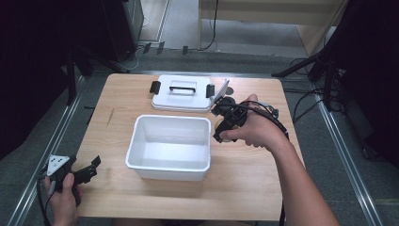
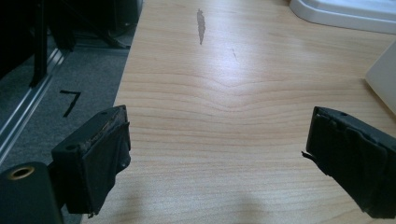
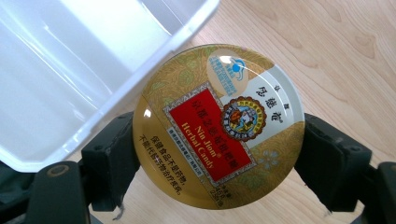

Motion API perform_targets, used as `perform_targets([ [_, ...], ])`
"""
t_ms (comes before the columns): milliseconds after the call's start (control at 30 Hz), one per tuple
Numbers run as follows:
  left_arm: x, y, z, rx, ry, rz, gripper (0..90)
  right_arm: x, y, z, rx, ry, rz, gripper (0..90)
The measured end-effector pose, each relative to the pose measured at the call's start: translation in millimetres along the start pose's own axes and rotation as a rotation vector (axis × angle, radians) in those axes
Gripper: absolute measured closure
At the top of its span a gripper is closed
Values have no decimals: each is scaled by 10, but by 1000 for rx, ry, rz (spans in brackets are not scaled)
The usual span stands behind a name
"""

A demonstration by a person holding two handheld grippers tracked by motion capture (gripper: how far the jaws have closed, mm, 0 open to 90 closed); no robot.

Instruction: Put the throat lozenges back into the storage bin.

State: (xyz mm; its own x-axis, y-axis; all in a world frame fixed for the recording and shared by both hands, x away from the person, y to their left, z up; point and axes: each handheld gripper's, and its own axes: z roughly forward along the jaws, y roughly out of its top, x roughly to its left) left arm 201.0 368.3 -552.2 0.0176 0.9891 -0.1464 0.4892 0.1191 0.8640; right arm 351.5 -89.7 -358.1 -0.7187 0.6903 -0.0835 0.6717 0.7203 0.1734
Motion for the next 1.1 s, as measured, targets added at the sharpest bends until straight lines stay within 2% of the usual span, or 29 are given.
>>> perform_targets([
  [433, 4, 3, 7, 6, -3, -4, 72, 141, 141, -38, 0, 4, -23, 203],
  [733, 5, 4, 12, 12, -8, -7, 72, 255, 257, -45, -10, 9, -60, 203],
  [933, 11, 5, 15, 14, -11, -10, 73, 338, 329, -31, -19, 14, -93, 203],
  [1100, 15, 7, 17, 18, -14, -11, 73, 413, 369, 5, -29, 24, -144, 203],
])
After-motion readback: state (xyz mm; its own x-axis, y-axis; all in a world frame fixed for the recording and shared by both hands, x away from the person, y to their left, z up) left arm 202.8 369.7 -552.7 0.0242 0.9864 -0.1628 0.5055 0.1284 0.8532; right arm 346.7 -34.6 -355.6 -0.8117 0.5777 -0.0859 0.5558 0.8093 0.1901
